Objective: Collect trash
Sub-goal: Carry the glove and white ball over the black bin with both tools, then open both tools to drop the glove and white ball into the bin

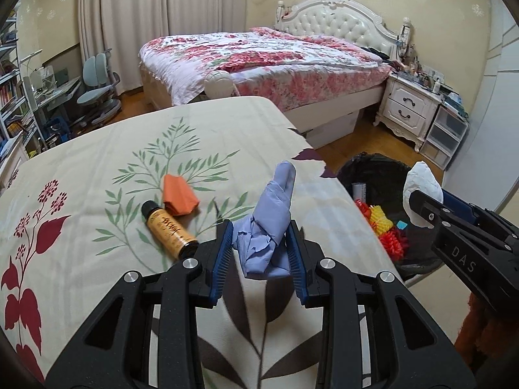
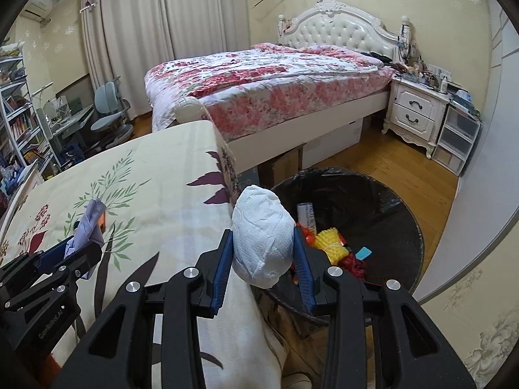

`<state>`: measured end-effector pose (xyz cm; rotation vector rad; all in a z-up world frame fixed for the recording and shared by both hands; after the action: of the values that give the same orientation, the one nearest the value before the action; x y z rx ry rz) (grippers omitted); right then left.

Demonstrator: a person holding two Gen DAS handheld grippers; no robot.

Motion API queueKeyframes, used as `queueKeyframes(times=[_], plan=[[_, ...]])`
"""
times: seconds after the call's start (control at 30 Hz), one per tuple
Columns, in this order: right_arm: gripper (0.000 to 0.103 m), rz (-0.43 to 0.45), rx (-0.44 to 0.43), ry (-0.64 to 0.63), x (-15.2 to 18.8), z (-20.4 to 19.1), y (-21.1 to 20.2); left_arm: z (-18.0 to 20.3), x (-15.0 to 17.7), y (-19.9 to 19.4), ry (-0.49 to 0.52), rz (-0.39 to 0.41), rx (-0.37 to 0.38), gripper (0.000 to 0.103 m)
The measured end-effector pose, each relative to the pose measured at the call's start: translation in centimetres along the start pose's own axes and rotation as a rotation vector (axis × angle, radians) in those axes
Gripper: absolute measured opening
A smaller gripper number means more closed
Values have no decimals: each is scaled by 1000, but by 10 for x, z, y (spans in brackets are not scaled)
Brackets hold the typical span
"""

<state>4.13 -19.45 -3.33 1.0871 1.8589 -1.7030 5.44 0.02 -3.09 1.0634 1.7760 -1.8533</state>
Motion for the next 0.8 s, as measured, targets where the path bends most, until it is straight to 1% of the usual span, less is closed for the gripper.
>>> queueKeyframes(times=[0.4,0.6,0.8], plan=[[37,17,98,82,-15,54,15,55,-29,28,65,14,39,32],[37,16,138,100,-18,70,27,79,-41,40,100,25,50,32],[37,17,165,108,-20,81,34,96,-49,56,120,17,60,32]])
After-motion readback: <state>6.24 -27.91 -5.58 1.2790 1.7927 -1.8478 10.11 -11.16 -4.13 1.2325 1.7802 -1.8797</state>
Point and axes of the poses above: each gripper's, at about its wrist camera, not at the fingertips, and y roughly the way its jaws point, z to its right, x to its underside, the point moved 4 cm from there along y, roughly the way its jaws point, and after that the axes turned 8 degrees about y, right-handed, at the moved point
